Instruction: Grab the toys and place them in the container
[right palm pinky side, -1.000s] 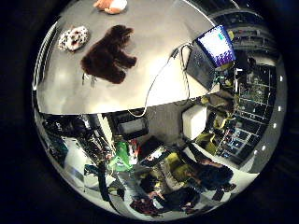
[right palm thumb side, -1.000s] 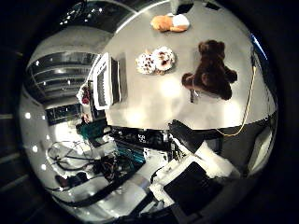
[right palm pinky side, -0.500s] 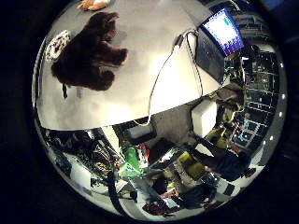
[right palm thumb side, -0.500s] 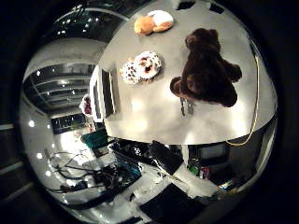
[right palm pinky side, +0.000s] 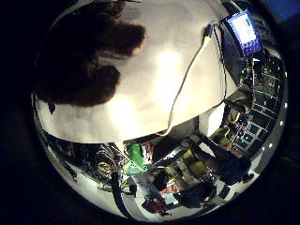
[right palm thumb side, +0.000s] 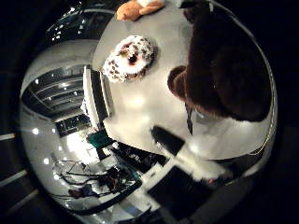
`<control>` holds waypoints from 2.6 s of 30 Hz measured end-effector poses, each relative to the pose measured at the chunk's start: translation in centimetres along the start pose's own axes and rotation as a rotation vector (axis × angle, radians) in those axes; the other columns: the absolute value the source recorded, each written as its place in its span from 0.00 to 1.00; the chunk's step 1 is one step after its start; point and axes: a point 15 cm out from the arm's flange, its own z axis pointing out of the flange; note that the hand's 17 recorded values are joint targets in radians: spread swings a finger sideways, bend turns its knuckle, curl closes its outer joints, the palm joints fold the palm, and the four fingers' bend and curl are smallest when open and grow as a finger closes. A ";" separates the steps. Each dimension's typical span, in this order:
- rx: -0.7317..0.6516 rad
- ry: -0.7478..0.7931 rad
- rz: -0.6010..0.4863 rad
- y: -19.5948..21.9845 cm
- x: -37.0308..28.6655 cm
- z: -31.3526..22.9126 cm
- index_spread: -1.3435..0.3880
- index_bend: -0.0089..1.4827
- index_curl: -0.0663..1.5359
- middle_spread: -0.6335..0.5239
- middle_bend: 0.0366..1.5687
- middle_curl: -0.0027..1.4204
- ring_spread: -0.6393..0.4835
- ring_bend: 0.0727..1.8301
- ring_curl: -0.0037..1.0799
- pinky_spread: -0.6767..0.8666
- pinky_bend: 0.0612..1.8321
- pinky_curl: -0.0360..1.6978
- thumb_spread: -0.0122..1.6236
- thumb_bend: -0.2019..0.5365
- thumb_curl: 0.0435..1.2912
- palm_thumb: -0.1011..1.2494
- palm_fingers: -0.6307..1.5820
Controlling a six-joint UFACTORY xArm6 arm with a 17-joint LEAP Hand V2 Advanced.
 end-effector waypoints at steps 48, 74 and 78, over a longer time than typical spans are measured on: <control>0.271 -0.007 -0.420 5.5 -33.3 -22.9 0.66 0.79 0.43 0.46 0.83 0.40 0.43 0.77 0.51 0.32 0.62 0.56 0.59 0.24 0.35 0.78 0.84; 0.077 0.214 -0.500 5.3 -20.3 -14.0 0.52 0.27 0.29 0.45 0.33 0.23 0.56 0.34 0.22 0.57 0.34 0.35 0.60 0.23 0.27 0.65 0.28; -0.037 0.290 -0.501 5.4 -15.0 -11.8 0.53 0.18 0.26 0.50 0.23 0.20 0.66 0.25 0.19 0.65 0.29 0.30 0.60 0.22 0.25 0.61 0.24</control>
